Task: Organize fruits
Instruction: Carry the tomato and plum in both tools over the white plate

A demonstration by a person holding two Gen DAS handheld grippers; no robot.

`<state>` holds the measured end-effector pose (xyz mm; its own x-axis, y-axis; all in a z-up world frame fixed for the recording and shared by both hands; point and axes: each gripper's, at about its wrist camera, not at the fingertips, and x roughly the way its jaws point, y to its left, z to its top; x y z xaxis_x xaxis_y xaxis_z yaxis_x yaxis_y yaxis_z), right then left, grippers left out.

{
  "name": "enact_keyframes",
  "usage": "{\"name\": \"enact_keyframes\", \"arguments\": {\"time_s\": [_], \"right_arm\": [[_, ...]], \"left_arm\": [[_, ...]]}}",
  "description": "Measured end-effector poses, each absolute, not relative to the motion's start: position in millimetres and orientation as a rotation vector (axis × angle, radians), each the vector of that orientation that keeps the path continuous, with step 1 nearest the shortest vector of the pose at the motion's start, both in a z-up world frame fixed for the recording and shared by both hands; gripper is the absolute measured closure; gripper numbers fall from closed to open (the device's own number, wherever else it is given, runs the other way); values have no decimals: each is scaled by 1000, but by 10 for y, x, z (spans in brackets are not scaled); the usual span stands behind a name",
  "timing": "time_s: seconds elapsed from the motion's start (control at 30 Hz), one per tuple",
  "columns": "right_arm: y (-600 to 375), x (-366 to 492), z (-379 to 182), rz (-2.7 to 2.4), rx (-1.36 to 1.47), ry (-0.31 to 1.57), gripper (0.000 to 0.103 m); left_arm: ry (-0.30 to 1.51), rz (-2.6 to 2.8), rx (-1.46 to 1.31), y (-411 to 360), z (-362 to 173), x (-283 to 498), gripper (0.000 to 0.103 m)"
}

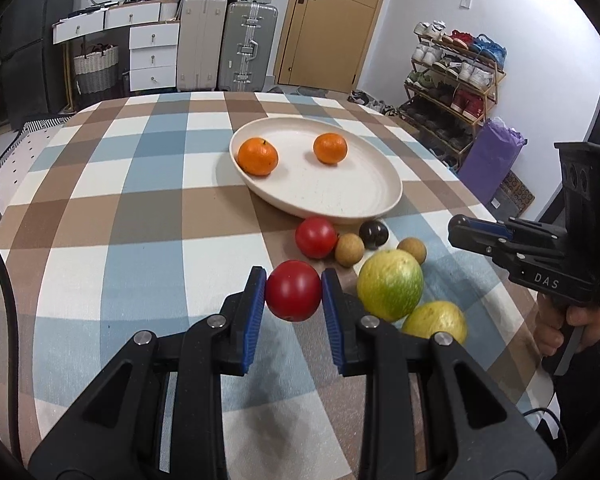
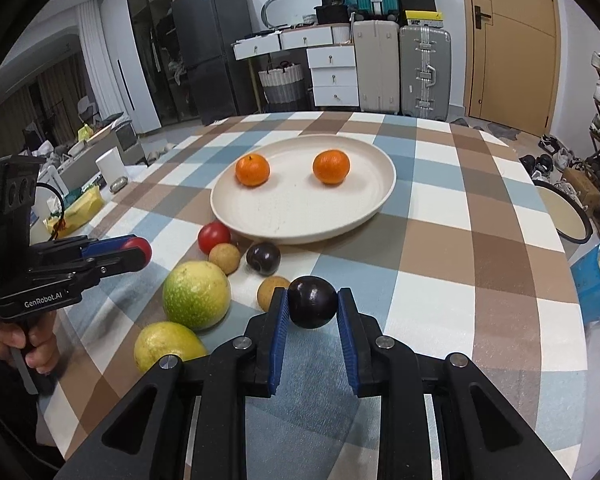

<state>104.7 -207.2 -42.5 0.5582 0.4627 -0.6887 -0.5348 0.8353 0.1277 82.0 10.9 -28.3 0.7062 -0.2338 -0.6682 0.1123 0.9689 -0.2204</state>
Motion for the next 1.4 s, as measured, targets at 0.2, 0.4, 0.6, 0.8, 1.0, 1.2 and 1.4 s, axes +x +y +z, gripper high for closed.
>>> {"name": "enact_keyframes", "arguments": {"time_s": [0.2,0.4,0.6,0.8,1.0,1.2,1.4], "right_arm": [[-2078,1125,-347,590,-48,768,78],[-2058,1225,-275,572,-20,752,78],[-2010,1338,-249,566,-14,748,78],[-1985,1460,-238,587,-1,759,78],[-1969,1566,-273,585,3,762,78],[-1955,1656,-278,589,9,759,78],[-1891,1736,-270,590,5,744,78]], "left_arm": [[740,-202,-160,43,-207,975,77],[726,-213,-156,-20,-149,1146,77],[707,-204,-163,-24,-87,1358,77],[701,-204,-162,-46,-108,1561,77],[706,-177,-160,-53,-146,1718,77],[685,-153,-154,-29,-124,1801,77],[675,-135,-150,-29,-132,1895,77]]}}
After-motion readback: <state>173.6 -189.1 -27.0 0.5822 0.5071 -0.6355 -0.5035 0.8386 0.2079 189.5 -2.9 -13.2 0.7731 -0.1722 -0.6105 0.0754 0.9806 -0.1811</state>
